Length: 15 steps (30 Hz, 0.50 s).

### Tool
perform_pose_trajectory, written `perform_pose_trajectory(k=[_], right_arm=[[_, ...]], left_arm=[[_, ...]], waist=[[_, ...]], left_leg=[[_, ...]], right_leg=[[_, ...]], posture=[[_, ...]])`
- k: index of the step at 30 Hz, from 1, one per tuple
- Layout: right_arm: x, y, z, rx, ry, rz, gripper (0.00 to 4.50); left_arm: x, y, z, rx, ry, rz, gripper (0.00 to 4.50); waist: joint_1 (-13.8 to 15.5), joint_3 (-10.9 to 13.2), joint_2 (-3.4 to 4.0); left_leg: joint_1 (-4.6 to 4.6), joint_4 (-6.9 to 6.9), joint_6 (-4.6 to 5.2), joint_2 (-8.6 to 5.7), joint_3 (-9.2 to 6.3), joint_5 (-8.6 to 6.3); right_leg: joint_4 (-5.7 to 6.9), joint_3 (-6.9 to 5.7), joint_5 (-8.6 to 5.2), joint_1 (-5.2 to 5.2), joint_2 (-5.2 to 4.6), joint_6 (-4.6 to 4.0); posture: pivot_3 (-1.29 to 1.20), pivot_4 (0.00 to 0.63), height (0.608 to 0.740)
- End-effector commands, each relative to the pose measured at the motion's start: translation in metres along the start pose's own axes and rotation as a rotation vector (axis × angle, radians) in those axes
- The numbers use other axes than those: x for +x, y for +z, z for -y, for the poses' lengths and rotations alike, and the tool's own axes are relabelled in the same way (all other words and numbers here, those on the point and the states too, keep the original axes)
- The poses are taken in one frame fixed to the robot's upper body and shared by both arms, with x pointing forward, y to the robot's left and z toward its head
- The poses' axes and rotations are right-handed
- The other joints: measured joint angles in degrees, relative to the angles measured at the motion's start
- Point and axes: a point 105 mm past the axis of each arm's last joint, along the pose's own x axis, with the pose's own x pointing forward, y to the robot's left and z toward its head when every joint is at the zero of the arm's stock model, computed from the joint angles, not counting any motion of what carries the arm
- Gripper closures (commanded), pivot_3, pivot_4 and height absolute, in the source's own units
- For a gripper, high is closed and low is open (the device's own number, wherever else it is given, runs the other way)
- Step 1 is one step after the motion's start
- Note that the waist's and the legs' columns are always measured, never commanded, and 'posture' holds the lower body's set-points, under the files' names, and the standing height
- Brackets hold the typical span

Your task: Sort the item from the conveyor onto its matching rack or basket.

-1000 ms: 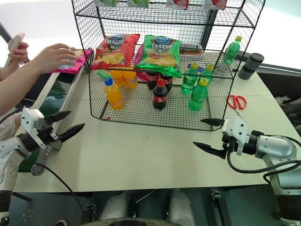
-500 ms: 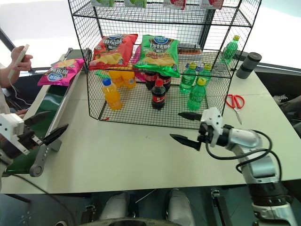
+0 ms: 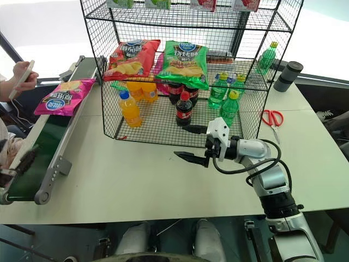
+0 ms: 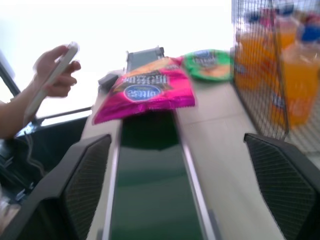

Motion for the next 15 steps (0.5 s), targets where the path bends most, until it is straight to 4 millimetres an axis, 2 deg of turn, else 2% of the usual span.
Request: perform_pose_trajectory(k=[1, 3, 5, 7, 9, 10, 13, 15], right_arm=[[0.0, 0.011, 0.002, -0.049, 0.006, 0.03, 0.05], [-0.002, 0.01, 0.002, -0.059, -0.009, 0.025, 0.05], [-0.004, 0.011, -0.001, -0.05, -0.01, 0.028, 0.05], [-0.008, 0.011, -0.002, -0.054, -0.03, 0.025, 0.05], [-0.011, 0.013, -0.002, -0.058, -0.043, 0.025, 0.05], [-0.012, 0.014, -0.002, -0.063, -0.052, 0.024, 0.05], [-0.016, 0.014, -0.001, -0.068, -0.071, 0.017, 0.05], [-0.017, 0.014, -0.003, -0.066, -0.066, 0.01, 0.05]], left_arm=[[0.01, 0.005, 0.06, -0.242, -0.021, 0.041, 0.0], [0.013, -0.002, 0.093, -0.352, -0.008, 0.044, 0.0], [0.017, -0.004, 0.111, -0.448, 0.027, 0.056, 0.0], [0.019, -0.009, 0.134, -0.48, -0.019, 0.023, 0.0], [0.019, -0.015, 0.142, -0.487, -0.039, -0.01, 0.0], [0.019, -0.015, 0.14, -0.479, -0.027, -0.01, 0.0], [0.02, -0.005, 0.15, -0.496, -0.119, 0.034, 0.0], [0.02, 0.011, 0.156, -0.476, -0.207, 0.108, 0.0]], waist=[[-0.02, 0.0, 0.01], [0.02, -0.01, 0.0], [0.0, -0.04, -0.06], [-0.05, -0.04, -0.06], [-0.19, -0.02, 0.0], [-0.2, -0.01, 0.02], [-0.07, -0.01, 0.02], [-0.01, -0.01, 0.02]], left_leg=[[0.0, 0.01, -0.04, -0.01, -0.03, 0.02], [0.06, 0.04, -0.19, -0.05, -0.03, 0.11], [0.07, 0.08, -0.18, -0.08, -0.03, 0.11], [0.07, 0.09, -0.15, -0.07, -0.06, 0.09], [0.08, 0.07, -0.11, -0.07, -0.06, 0.06], [0.08, 0.07, -0.09, -0.07, -0.05, 0.05], [0.05, 0.07, -0.04, -0.06, -0.05, 0.03], [0.05, 0.08, -0.04, -0.05, -0.07, 0.02]], right_leg=[[0.0, 0.01, 0.01, 0.03, -0.01, 0.01], [-0.03, 0.01, 0.05, 0.15, -0.03, 0.08], [-0.12, -0.01, 0.09, 0.22, -0.01, 0.14], [-0.11, -0.05, 0.1, 0.21, 0.06, 0.14], [-0.1, -0.03, 0.09, 0.18, 0.17, 0.12], [-0.1, -0.02, 0.08, 0.17, 0.21, 0.12], [-0.11, 0.0, 0.08, 0.12, 0.29, 0.1], [-0.11, 0.0, 0.08, 0.13, 0.29, 0.09]], posture=[[0.0, 0.15, 0.738], [0.0, 0.15, 0.738], [0.0, 0.15, 0.738], [0.0, 0.15, 0.738], [0.0, 0.15, 0.738], [0.0, 0.15, 0.738], [0.0, 0.15, 0.738], [0.0, 0.15, 0.738]])
